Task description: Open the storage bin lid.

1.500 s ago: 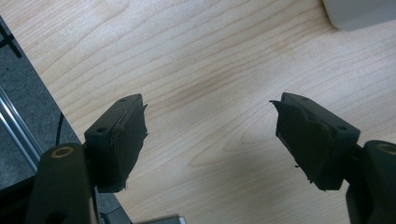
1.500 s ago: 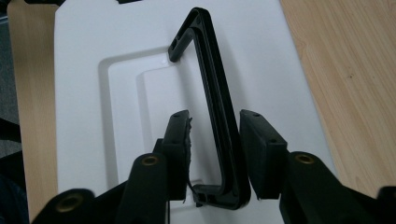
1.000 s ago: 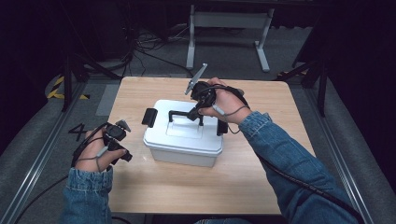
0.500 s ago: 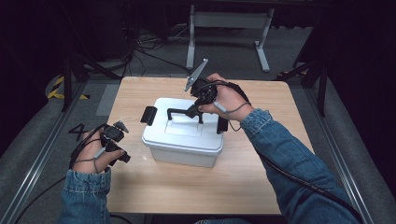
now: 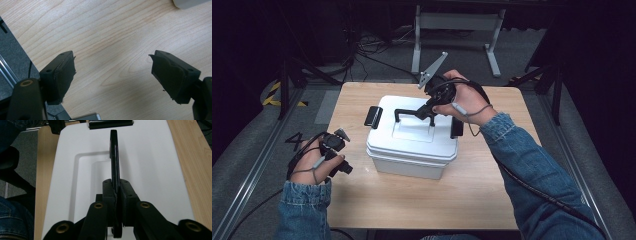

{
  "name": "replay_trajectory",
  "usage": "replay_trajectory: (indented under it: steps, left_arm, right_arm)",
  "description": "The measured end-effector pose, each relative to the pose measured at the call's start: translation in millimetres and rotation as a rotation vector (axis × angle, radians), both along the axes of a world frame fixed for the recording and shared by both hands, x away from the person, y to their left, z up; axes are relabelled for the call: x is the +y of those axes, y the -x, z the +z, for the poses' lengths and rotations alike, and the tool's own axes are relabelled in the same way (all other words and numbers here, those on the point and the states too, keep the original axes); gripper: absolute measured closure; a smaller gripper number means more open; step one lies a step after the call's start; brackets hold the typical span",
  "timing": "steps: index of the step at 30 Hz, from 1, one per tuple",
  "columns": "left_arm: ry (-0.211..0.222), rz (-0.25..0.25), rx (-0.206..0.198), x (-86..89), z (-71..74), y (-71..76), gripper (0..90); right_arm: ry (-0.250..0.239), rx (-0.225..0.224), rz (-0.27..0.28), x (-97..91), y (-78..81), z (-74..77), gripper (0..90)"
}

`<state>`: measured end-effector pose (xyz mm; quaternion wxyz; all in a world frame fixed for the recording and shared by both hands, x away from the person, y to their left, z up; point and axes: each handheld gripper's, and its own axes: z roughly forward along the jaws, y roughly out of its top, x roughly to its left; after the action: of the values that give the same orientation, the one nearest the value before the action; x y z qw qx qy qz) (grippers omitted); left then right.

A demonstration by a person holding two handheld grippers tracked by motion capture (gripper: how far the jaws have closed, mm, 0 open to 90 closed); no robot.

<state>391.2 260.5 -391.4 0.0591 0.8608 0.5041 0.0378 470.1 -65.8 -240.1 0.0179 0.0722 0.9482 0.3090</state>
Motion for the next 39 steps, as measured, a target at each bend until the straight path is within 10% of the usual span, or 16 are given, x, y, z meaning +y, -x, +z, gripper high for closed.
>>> replay_trajectory:
  steps: [39]
  left_arm:
    - [-0.011,-0.001,0.023,-0.7,-2.4,-0.5,19.9]
  right_arm:
    - [-0.040,0.011,-0.243,-156.3,6.7,22.5,84.8]
